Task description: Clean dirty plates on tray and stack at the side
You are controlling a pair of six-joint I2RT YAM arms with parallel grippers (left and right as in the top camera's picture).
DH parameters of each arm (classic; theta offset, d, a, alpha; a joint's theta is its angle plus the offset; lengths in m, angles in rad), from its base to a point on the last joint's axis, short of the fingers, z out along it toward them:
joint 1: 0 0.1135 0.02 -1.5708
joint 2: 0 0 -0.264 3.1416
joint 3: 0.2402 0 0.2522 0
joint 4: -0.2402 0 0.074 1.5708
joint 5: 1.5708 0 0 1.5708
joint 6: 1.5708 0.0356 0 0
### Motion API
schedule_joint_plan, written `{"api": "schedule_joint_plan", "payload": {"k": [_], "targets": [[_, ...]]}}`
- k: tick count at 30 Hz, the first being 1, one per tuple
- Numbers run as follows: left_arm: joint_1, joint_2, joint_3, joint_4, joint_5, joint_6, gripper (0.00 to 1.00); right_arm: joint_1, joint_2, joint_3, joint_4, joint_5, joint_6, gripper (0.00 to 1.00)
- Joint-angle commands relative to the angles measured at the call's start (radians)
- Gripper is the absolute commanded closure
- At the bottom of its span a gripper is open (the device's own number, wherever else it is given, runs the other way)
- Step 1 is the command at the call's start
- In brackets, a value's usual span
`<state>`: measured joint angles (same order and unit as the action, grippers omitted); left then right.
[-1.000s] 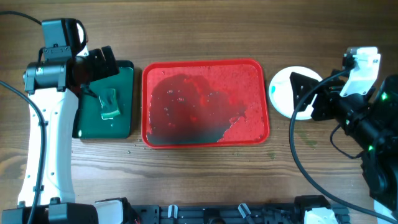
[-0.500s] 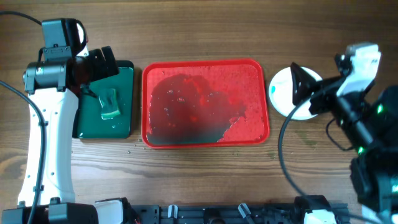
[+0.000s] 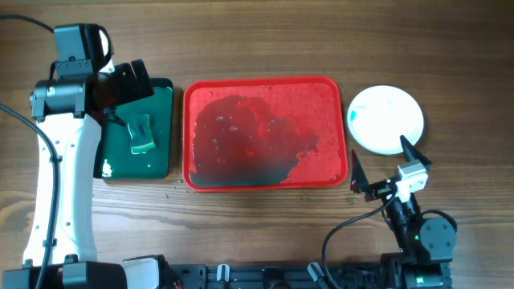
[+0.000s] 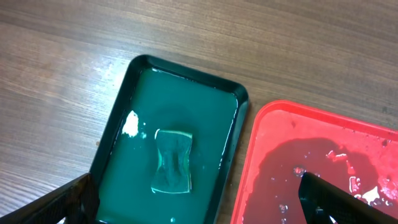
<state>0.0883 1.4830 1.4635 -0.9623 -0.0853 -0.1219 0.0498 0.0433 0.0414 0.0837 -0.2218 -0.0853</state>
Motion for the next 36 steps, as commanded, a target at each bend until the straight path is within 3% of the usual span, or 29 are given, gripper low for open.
{"api": "schedule_joint_plan", "payload": {"k": [1,21,26,31,36], "targets": [[-0.002,0.005,0.002,0.0,-0.01,-0.017,0.0,0.003,-0.041,-0.037,-0.008,-0.026,-0.017,0.0],[-0.003,-0.036,0.0,0.0,-0.01,-0.017,0.0,0.003,-0.026,-0.036,-0.063,-0.026,-0.019,0.0],[-0.039,-0.359,-0.068,0.032,-0.01,-0.017,0.0,0.003,-0.027,-0.036,-0.063,-0.026,-0.019,0.0],[-0.039,-0.864,-0.445,0.29,-0.01,-0.017,0.0,0.003,-0.027,-0.036,-0.063,-0.026,-0.019,0.0],[-0.063,-1.188,-0.786,0.497,-0.01,-0.013,0.0,0.003,-0.026,-0.036,-0.063,-0.026,-0.019,0.0]]}}
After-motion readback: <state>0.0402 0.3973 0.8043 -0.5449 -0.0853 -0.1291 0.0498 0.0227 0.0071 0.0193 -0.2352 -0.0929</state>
